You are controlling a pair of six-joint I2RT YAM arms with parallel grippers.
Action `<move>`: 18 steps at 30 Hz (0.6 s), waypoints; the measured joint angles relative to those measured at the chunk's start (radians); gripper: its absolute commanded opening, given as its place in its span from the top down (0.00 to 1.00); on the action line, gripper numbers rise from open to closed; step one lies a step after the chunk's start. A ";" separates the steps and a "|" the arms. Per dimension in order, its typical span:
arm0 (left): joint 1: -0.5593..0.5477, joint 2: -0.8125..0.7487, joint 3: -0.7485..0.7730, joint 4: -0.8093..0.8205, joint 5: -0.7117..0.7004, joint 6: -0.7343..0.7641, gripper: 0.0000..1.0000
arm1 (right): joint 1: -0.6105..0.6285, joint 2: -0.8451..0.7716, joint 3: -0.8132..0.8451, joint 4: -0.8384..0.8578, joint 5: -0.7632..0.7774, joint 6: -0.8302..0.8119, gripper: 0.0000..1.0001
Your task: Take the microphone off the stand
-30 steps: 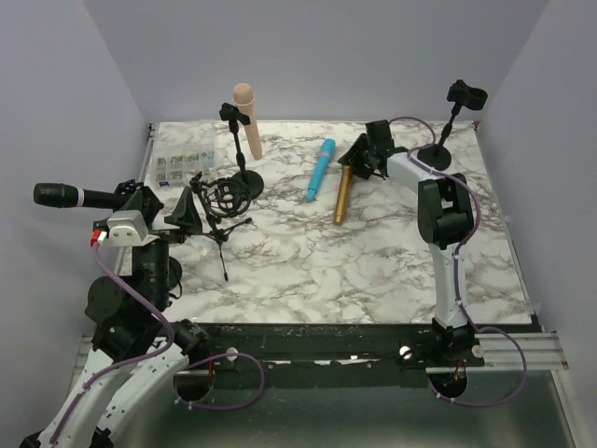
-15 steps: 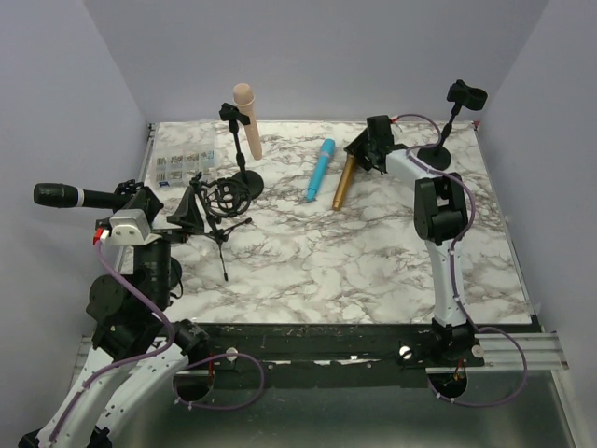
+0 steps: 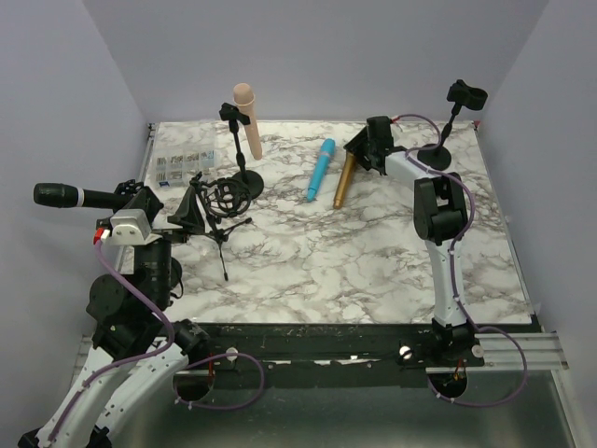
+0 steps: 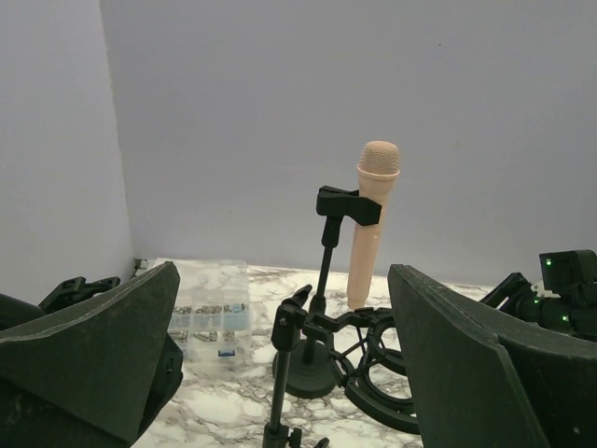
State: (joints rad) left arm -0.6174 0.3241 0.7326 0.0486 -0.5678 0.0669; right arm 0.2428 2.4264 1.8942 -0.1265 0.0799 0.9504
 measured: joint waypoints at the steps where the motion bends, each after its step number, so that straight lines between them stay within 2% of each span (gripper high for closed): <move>1: 0.000 0.000 0.000 0.000 0.000 0.000 0.02 | 0.000 -0.001 -0.004 0.010 0.000 0.000 0.32; 5: 0.000 0.000 0.000 0.000 0.000 0.000 0.02 | 0.001 -0.002 -0.011 0.037 0.003 0.000 0.27; 12: 0.000 0.000 0.000 0.000 0.000 0.000 0.02 | 0.004 -0.010 -0.034 0.071 0.010 0.000 0.25; 18: -0.001 0.000 0.000 0.000 0.000 0.000 0.02 | 0.005 -0.014 -0.036 0.079 0.008 -0.005 0.12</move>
State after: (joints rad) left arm -0.6186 0.3241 0.7326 0.0486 -0.5678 0.0673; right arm 0.2478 2.4119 1.8580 -0.0479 0.0883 0.9459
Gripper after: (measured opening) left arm 0.976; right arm 0.807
